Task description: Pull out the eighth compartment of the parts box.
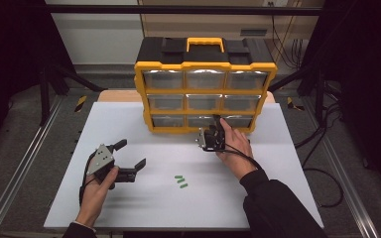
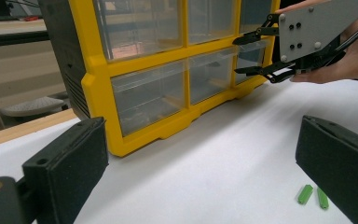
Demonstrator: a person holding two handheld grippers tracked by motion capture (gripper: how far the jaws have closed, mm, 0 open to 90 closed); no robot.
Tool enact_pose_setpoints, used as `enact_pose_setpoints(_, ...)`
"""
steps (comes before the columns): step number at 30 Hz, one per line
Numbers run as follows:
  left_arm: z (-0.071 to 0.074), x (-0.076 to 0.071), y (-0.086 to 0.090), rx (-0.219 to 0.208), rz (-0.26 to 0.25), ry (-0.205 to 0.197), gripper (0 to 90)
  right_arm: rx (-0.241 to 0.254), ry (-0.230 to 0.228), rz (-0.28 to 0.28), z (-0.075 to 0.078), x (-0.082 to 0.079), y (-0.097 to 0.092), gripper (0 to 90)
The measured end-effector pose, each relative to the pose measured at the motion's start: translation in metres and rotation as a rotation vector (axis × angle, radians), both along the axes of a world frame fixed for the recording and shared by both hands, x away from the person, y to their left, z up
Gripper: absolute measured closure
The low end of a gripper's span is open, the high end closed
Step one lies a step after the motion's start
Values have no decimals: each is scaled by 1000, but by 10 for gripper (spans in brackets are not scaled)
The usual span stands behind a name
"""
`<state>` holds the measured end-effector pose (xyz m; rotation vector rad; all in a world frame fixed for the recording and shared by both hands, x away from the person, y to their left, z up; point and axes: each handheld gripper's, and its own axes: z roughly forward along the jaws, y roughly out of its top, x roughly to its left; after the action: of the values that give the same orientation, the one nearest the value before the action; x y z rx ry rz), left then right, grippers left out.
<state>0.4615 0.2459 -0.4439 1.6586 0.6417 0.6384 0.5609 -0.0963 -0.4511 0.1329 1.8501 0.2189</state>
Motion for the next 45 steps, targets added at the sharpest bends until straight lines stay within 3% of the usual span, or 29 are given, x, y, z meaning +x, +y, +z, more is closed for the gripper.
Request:
enact_pose_setpoints(5,0,0,0,0,-1,1,19,-16,-12,-19,-1,2,-1,506)
enact_pose_setpoints(7,0,0,0,1,-1,1,19,-1,-8,-22,-2,3,-1,511)
enact_pose_setpoints(19,0,0,0,3,-2,3,19,-42,-24,-27,-4,3,0,523)
enact_pose_setpoints(28,0,0,-1,5,-3,5,19,-84,-61,-35,-7,3,2,563)
enact_pose_setpoints(45,-1,0,-1,7,-7,6,20,-68,-109,-68,-9,2,5,667)
